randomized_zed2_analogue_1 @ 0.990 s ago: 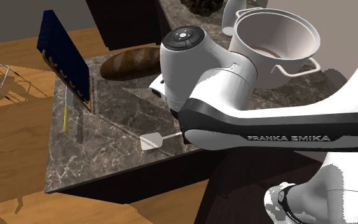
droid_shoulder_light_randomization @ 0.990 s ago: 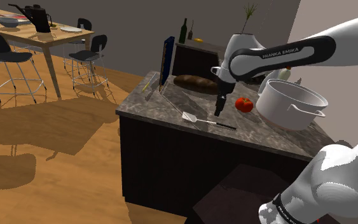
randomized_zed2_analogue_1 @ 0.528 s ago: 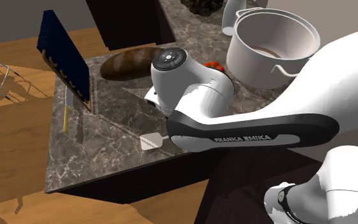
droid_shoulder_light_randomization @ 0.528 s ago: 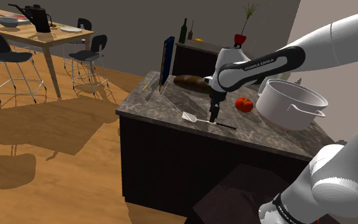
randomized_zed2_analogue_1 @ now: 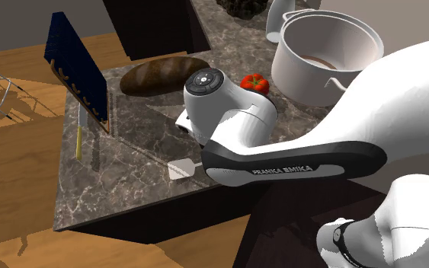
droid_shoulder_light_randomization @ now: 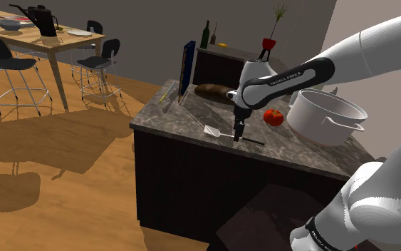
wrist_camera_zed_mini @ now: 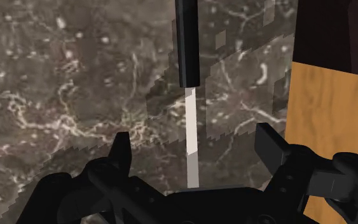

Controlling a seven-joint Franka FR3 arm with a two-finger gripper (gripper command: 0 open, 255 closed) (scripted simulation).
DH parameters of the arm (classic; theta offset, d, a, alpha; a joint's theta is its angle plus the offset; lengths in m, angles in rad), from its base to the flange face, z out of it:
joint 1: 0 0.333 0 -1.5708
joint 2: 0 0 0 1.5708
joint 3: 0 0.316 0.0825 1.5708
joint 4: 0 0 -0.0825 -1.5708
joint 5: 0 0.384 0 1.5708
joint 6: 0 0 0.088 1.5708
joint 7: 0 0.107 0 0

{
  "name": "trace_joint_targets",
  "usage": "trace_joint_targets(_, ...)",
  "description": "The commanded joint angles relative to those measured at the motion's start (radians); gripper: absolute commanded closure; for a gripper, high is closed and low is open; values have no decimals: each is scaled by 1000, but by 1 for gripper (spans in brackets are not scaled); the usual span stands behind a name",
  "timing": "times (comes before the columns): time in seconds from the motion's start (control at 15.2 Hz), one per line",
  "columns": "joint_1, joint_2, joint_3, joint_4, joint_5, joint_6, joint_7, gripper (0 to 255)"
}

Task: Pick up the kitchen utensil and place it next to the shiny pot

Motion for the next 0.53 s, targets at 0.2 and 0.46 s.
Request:
trace_joint_targets(0.2, 0, 1, 0, 0, 0, 1, 0, 255)
trace_joint_targets(0.46, 0, 1, 0, 0, 0, 1, 0, 255)
